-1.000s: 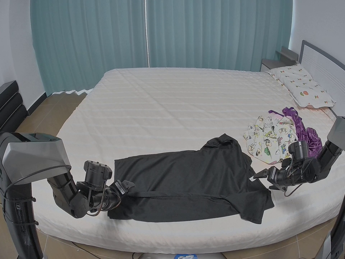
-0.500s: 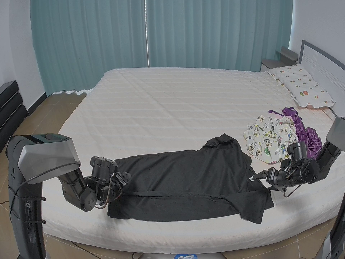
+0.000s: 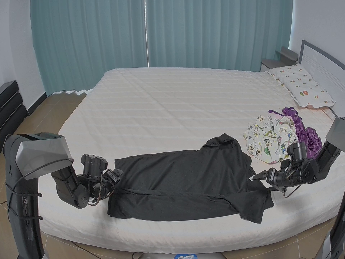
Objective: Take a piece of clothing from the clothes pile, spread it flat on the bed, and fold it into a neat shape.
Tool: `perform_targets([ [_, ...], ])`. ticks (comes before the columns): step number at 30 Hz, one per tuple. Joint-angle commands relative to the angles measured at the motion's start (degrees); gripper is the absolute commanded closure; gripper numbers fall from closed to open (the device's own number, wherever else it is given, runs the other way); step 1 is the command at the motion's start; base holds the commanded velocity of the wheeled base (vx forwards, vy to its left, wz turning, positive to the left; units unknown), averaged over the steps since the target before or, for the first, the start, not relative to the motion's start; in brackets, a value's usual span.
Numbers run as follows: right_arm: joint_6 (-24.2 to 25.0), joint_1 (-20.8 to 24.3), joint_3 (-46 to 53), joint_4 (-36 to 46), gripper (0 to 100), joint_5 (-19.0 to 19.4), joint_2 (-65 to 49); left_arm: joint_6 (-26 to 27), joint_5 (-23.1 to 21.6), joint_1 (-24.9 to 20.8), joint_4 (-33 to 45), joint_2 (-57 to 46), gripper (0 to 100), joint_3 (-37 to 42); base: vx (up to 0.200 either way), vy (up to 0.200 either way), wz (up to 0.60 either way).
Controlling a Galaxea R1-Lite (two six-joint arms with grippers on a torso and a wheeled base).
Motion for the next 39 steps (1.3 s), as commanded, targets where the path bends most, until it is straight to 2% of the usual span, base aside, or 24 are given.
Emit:
perform_targets([
  [1, -0.1, -0.3, 0.1, 0.0, 0, 0.0, -0.8, 0.9, -8.5, 1.8, 2.6, -8.9, 0, 4.3, 0.000, 0.000, 0.00],
  [4, -0.1, -0.2, 0.1, 0.0, 0, 0.0, -0.4, 4.6, -13.2, 3.1, 6.8, -9.2, 0, 2.7, 0.000, 0.000, 0.00],
  [7, -0.1, 0.1, 0.7, 0.0, 0, 0.0, -0.6, 13.6, -19.8, 4.5, 10.8, -8.7, 0, 2.0, 0.000, 0.000, 0.00],
  [8, -0.2, 0.2, 1.2, -0.1, 0, 0.0, -0.6, 18.1, -21.7, 5.1, 12.9, -8.3, 0, 1.8, 0.000, 0.000, 0.00],
  [9, -0.7, 0.2, 1.2, -0.8, 0, 0.0, -0.6, 22.5, -22.5, 5.7, 15.3, -7.0, 0, 0.3, 0.000, 0.000, 0.00],
  [10, -1.0, 0.3, 1.5, -1.4, 0, 0.0, -0.5, 23.2, -22.1, 5.7, 16.1, -6.0, 0, -1.1, 0.000, 0.000, 0.00],
  [16, -1.6, 0.4, 2.9, -4.9, 0, -0.1, -0.1, 24.1, -20.4, 5.5, 17.1, -4.2, 0, -3.7, 0.000, 0.000, 0.00],
  [19, -1.6, 0.6, 2.9, -5.2, 0, -0.2, 0.4, 26.5, -19.1, 5.0, 16.7, -1.8, 0, -4.8, 0.000, 0.000, 0.00],
  [34, -1.6, 2.1, 3.1, -5.2, 0, -0.3, 0.4, 26.4, -18.2, 3.6, 16.7, 0.4, 0, -7.3, 0.000, 0.000, 0.00],
  [39, -1.6, 2.1, 3.1, -5.2, 0, -0.3, 0.4, 26.5, -14.0, 3.4, 16.4, 2.3, 0, -8.8, 0.000, 0.000, 0.00],
])
